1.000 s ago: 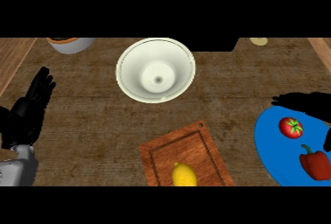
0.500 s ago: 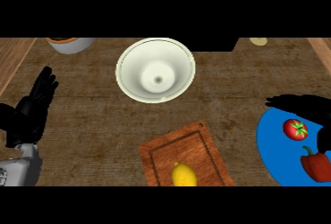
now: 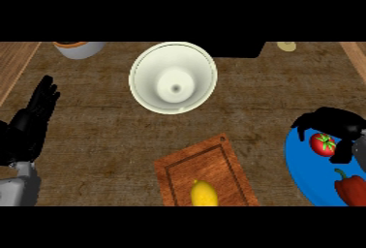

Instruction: Pick the tomato from the plate and place it in the bowl

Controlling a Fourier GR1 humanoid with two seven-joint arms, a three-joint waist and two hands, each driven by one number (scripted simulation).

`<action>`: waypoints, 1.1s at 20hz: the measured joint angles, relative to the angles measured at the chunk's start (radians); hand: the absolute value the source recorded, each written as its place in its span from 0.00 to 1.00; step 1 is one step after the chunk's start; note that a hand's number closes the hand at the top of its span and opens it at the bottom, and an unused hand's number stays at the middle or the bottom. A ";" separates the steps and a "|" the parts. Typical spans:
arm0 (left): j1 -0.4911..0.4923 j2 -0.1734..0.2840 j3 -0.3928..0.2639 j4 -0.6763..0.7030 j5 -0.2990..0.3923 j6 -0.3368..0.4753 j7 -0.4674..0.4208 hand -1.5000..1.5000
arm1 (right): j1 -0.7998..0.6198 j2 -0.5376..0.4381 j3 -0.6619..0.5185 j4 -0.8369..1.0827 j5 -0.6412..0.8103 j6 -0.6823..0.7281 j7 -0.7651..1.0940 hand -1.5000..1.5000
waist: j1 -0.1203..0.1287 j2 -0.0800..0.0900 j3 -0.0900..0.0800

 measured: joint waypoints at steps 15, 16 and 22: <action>-0.004 -0.036 -0.020 0.010 -0.029 0.003 -0.009 0.50 | -0.134 0.370 -0.056 0.052 0.047 -0.017 0.331 1.00 | 0.021 -0.010 -0.012; -0.006 -0.036 -0.024 0.010 -0.030 0.001 -0.010 0.50 | -0.151 0.419 -0.061 0.048 0.049 -0.019 0.397 1.00 | 0.030 -0.011 -0.012; -0.036 -0.042 -0.050 0.018 -0.031 -0.018 -0.006 0.50 | -0.262 0.583 -0.065 0.004 0.003 -0.074 0.776 1.00 | 0.091 -0.006 -0.001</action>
